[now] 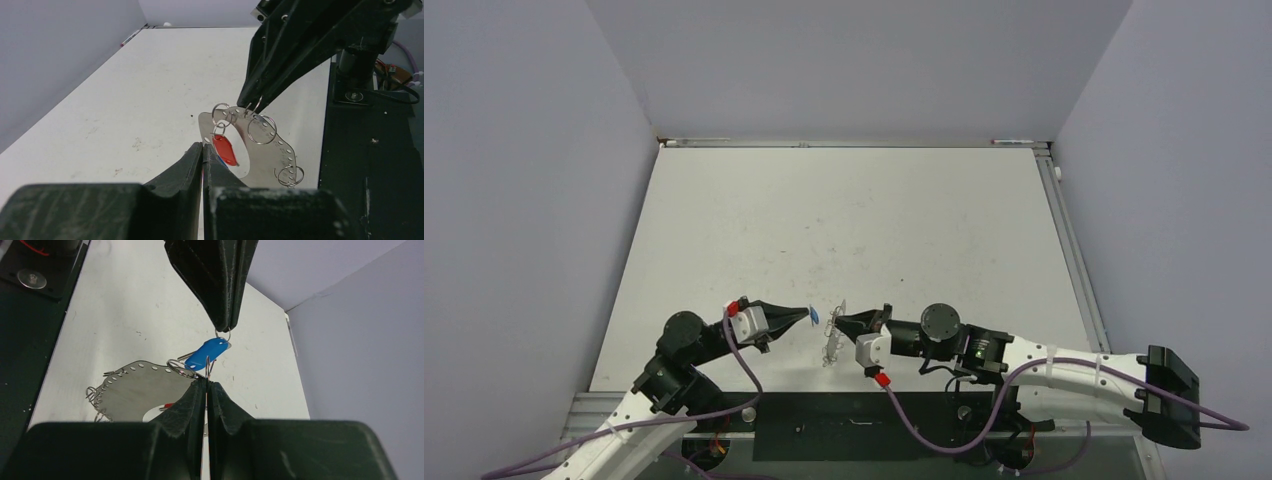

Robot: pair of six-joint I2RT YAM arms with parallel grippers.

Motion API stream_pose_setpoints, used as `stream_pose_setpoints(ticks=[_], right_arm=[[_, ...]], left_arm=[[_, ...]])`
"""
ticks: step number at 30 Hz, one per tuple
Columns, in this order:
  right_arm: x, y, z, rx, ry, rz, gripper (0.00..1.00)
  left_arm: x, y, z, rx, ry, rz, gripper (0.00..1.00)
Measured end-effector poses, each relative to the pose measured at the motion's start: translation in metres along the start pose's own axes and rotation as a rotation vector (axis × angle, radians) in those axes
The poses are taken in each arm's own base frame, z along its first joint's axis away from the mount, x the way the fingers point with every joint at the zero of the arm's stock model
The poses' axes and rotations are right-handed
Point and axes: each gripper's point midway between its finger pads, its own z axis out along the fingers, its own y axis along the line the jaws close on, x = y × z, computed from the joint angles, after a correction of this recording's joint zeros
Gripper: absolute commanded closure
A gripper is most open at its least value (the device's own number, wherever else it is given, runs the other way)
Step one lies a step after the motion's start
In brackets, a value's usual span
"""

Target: Put the keys on the keyring

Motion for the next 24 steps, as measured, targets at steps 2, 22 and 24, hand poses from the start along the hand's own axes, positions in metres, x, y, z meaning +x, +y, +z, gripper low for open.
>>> stream_pose_setpoints(ticks=[2, 22, 24], right_arm=[[-0.003, -0.003, 0.0, -0.012, -0.012, 0.031, 0.95], [-0.009, 0.024, 0.0, -0.269, -0.098, 0.253, 0.95], [-0.009, 0.023, 0.0, -0.283, -0.104, 0.273, 0.95]], left_arm=[[0.0, -0.003, 0.0, 0.014, -0.007, -0.003, 1.0], [-0.006, -0.023, 0.003, 0.127, -0.06, -0.005, 1.0], [-0.007, -0.024, 0.003, 0.136, -0.063, -0.005, 1.0]])
